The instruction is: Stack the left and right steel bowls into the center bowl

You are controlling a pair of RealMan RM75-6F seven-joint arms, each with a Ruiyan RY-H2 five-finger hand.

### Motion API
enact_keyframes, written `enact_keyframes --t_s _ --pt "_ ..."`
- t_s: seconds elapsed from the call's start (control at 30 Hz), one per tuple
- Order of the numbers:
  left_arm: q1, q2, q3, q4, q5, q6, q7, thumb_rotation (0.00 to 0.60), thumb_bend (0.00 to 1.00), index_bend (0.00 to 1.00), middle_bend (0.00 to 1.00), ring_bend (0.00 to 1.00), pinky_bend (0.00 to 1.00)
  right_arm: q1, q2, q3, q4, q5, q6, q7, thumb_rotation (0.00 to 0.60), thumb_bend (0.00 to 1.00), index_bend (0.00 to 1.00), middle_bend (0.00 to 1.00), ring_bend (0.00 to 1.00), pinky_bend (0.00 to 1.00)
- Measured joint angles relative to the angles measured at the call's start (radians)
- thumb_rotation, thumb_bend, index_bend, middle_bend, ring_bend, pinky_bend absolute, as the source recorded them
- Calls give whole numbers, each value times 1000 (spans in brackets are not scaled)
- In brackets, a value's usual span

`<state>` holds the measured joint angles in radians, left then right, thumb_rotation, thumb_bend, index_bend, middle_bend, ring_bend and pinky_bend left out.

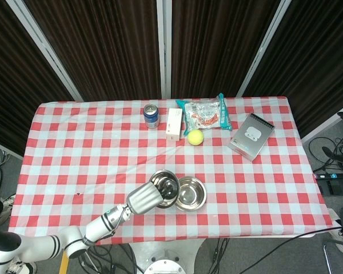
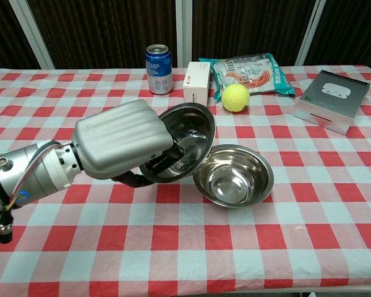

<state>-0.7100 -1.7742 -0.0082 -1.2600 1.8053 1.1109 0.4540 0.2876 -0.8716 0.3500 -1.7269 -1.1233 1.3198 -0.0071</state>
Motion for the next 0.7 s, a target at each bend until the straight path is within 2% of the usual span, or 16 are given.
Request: enact_keyframes --t_s 0.4,0.7 --pt "-27 -57 17 62 -6 -22 -12 600 381 711 721 846 934 -24 73 15 -57 -5 30 42 600 40 267 292 190 137" --pt "-67 -39 -14 31 -19 -45 12 600 381 711 722 846 934 -44 94 29 -79 3 69 74 600 41 270 299 190 137"
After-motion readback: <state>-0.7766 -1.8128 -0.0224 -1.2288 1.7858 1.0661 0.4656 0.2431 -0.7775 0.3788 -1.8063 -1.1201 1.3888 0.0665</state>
